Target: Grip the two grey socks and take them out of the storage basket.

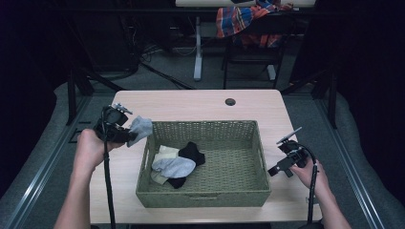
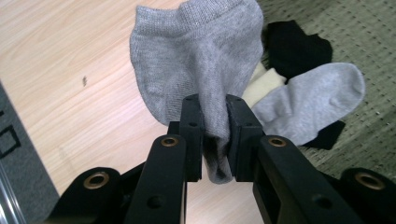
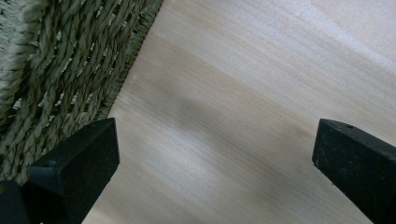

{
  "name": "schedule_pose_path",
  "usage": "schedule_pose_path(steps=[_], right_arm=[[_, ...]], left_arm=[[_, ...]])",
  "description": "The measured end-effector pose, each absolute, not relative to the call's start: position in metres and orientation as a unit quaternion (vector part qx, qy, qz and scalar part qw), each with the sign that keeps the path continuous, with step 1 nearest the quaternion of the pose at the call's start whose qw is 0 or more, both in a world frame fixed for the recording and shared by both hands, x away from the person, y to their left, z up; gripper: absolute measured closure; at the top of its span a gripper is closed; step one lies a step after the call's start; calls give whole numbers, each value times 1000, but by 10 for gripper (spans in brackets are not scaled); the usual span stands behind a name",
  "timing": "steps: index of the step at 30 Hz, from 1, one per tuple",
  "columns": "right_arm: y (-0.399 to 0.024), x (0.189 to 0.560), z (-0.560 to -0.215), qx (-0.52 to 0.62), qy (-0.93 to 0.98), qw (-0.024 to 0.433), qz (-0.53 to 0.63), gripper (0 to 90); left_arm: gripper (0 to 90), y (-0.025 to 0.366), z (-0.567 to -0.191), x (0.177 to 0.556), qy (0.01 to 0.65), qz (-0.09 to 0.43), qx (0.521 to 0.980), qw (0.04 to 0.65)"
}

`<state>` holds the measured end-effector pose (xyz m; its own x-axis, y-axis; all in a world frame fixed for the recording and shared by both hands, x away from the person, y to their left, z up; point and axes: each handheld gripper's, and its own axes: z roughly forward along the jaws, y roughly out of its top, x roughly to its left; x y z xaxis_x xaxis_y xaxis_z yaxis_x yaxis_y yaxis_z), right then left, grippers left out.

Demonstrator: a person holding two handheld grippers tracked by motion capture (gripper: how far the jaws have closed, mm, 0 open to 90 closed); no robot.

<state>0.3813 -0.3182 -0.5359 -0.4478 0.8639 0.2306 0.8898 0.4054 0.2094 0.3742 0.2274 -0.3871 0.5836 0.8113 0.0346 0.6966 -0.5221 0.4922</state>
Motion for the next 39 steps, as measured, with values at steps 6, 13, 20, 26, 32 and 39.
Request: schedule_pose_path(steps=[6,13,20,26,32,39], right_arm=[[-320,383,-534,-511,-847,48,-136,4],[-319,383,-535,-513,-845,53,-140,4],[-318,381,-536,-525,-836,46,-152,4],[-319,383,-535,-514,-845,48,-140,4],[-319,383,-535,-513,-846,48,-138,4],[-319,383,-534,-510,-848,45,-134,5]], left_arm=[[793,249,-397,379,471,131,848,206],[792,271,-412,386,503,121,831,204],[792,288,-433,393,531,112,817,193],[792,295,-452,398,547,104,810,182],[793,299,-468,402,557,95,807,173],[793,306,-485,406,569,74,802,169]])
